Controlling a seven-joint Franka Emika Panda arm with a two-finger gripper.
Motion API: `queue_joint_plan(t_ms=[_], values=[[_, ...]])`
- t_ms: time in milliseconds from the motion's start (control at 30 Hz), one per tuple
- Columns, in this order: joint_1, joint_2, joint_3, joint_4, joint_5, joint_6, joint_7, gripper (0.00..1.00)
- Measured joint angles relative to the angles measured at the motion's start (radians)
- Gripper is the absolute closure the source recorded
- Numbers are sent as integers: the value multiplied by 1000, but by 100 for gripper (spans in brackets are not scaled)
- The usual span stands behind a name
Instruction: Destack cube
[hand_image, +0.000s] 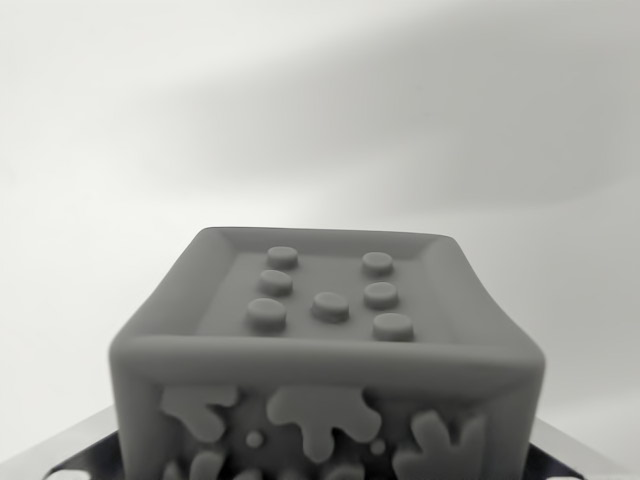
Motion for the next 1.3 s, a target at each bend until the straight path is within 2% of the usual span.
queue_joint_plan(t_ms=[1300], values=[[126, 15, 7, 11, 0, 6, 64, 100]])
